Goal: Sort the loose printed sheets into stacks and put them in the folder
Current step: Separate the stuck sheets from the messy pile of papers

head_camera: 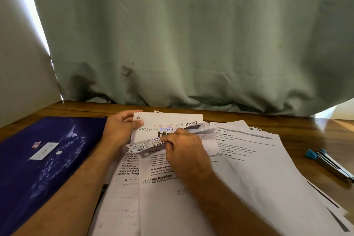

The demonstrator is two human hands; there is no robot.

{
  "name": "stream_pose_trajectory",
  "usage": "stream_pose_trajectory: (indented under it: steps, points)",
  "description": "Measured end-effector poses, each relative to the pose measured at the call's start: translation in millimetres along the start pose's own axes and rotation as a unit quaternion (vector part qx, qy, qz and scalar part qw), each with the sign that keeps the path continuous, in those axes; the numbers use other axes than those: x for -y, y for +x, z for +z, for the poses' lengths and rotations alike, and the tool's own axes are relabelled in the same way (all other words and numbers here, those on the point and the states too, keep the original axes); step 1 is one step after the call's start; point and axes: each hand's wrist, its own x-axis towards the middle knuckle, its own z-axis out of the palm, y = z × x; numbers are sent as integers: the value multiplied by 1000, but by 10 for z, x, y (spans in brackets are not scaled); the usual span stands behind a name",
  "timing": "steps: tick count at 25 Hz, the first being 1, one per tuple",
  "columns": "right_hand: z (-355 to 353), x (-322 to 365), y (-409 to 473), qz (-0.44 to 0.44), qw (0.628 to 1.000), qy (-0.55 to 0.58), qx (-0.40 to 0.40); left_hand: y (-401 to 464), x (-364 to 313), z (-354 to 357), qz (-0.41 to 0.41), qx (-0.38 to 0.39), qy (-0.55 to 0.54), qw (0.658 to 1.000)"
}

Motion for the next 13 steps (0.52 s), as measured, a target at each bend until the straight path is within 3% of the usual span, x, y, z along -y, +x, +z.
stream_pose_trajectory:
  steps: [7,13]
  points:
    - [-103,-12,-55,-20,998,-40,-38,-59,-85,73,8,-44,-57,997]
    - [-110,-56,-19,25,990,14,-141,-133,-127,5,40,151,-81,984]
